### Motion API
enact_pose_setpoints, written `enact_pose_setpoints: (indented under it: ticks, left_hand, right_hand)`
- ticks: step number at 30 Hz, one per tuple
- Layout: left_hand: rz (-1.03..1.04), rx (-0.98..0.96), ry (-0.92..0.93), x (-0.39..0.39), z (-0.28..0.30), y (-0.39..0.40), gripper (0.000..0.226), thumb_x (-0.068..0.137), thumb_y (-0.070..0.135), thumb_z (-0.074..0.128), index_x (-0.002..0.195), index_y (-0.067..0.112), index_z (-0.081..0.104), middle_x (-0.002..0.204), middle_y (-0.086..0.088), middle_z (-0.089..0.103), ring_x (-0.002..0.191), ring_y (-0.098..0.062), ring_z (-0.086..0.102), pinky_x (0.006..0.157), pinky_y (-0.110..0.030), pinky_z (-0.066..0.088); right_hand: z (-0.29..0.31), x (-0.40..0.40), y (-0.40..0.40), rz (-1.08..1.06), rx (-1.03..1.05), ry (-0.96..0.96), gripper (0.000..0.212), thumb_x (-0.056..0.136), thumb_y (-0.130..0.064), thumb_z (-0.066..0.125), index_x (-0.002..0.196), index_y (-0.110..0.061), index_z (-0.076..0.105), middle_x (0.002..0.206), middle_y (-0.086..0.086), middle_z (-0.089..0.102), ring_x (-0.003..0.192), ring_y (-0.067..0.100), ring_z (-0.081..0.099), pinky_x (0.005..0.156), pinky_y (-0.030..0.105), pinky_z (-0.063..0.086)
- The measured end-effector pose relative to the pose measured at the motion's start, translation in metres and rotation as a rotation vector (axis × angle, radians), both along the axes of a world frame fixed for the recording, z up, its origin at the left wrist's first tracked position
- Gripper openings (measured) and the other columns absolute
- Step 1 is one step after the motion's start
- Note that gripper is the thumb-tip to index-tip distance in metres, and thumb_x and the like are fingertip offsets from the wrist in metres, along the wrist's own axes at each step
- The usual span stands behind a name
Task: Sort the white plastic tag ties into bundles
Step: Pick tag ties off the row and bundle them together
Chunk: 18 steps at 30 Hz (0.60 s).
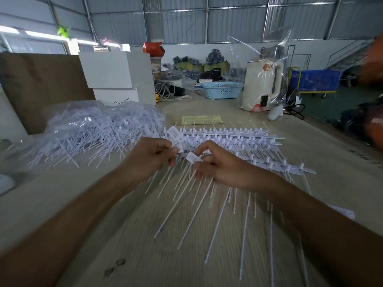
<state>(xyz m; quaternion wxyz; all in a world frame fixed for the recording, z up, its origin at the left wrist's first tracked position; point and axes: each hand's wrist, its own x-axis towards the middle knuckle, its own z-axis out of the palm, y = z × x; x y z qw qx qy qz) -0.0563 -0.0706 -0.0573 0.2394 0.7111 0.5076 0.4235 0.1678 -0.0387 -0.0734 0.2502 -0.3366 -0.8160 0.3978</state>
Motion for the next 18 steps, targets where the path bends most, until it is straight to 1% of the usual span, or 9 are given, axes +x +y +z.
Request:
enact_pose_setpoints:
  ticks: [2,3,5,6,8,10,12,16,18]
  left_hand:
    - [0.027,-0.045,-0.096,0.003,-0.002,0.001,0.035,0.1,0.027,0.059,0.073,0.006,0.068,0.066,-0.023,0.06,0.055,-0.019,0.042,0.056,-0.029,0.034]
    - [0.054,-0.049,-0.13,0.006,-0.003,0.001,0.034,0.101,0.027,0.057,0.076,0.005,0.065,0.064,-0.018,0.063,0.053,-0.019,0.043,0.054,-0.029,0.035]
    - [0.108,-0.051,-0.159,0.01,-0.005,0.001,0.034,0.103,0.029,0.054,0.078,0.005,0.058,0.055,-0.005,0.06,0.044,-0.014,0.042,0.044,-0.021,0.032]
    - [0.134,-0.059,-0.16,0.012,-0.006,0.001,0.036,0.103,0.032,0.052,0.077,0.007,0.057,0.051,0.0,0.055,0.042,-0.011,0.041,0.04,-0.019,0.028]
    - [0.148,-0.105,-0.181,0.017,-0.006,0.001,0.044,0.103,0.04,0.049,0.066,0.018,0.059,0.048,0.008,0.046,0.044,-0.01,0.035,0.041,-0.019,0.024]
    - [0.079,-0.202,-0.268,0.023,-0.005,-0.002,0.054,0.101,0.051,0.046,0.054,0.026,0.057,0.048,0.011,0.04,0.043,-0.007,0.029,0.044,-0.021,0.021]
    - [-0.014,-0.241,-0.287,0.029,-0.006,-0.006,0.055,0.096,0.058,0.048,0.05,0.027,0.051,0.05,0.011,0.038,0.042,-0.005,0.028,0.044,-0.02,0.022]
    - [-0.092,-0.123,-0.172,0.037,-0.012,-0.01,0.048,0.103,0.036,0.051,0.057,0.024,0.062,0.051,0.009,0.056,0.042,-0.001,0.046,0.044,-0.01,0.034]
    - [-0.042,-0.067,-0.158,0.038,-0.013,-0.007,0.048,0.103,0.032,0.052,0.056,0.024,0.058,0.051,0.008,0.054,0.042,-0.002,0.045,0.046,-0.013,0.034]
  right_hand:
    - [0.004,-0.001,-0.001,0.006,-0.055,0.026,0.015,0.103,-0.026,0.053,0.112,-0.022,0.042,0.095,0.001,0.076,0.082,0.028,0.06,0.065,0.036,0.044]
    - [0.005,-0.001,-0.002,0.018,-0.068,0.023,0.015,0.103,-0.024,0.053,0.113,-0.021,0.042,0.097,0.0,0.076,0.085,0.026,0.061,0.067,0.036,0.046]
    - [0.008,-0.002,-0.005,0.05,-0.074,0.002,0.014,0.103,-0.022,0.053,0.113,-0.019,0.044,0.1,-0.003,0.076,0.086,0.011,0.064,0.068,0.028,0.05]
    - [0.009,-0.002,-0.007,0.061,-0.067,-0.002,0.014,0.103,-0.022,0.053,0.113,-0.017,0.045,0.101,-0.002,0.076,0.085,0.007,0.065,0.067,0.026,0.051]
    - [0.01,-0.004,-0.009,0.047,-0.046,0.033,0.016,0.102,-0.021,0.055,0.111,-0.011,0.047,0.099,0.003,0.076,0.083,0.009,0.068,0.064,0.024,0.053]
    - [0.011,-0.005,-0.01,0.009,-0.047,0.114,0.018,0.1,-0.018,0.059,0.108,-0.006,0.048,0.095,0.011,0.076,0.079,0.015,0.069,0.062,0.026,0.054]
    - [0.01,-0.005,-0.01,-0.021,-0.056,0.19,0.02,0.098,-0.015,0.062,0.107,-0.006,0.048,0.093,0.016,0.076,0.078,0.02,0.068,0.062,0.026,0.054]
    - [0.005,-0.005,-0.01,-0.014,-0.11,0.253,0.029,0.094,-0.012,0.067,0.11,-0.003,0.045,0.093,0.021,0.074,0.08,0.023,0.07,0.067,0.034,0.054]
    - [0.006,-0.002,-0.008,-0.011,-0.194,0.202,0.03,0.094,-0.02,0.067,0.112,-0.005,0.048,0.094,0.021,0.074,0.079,0.026,0.07,0.067,0.035,0.056]
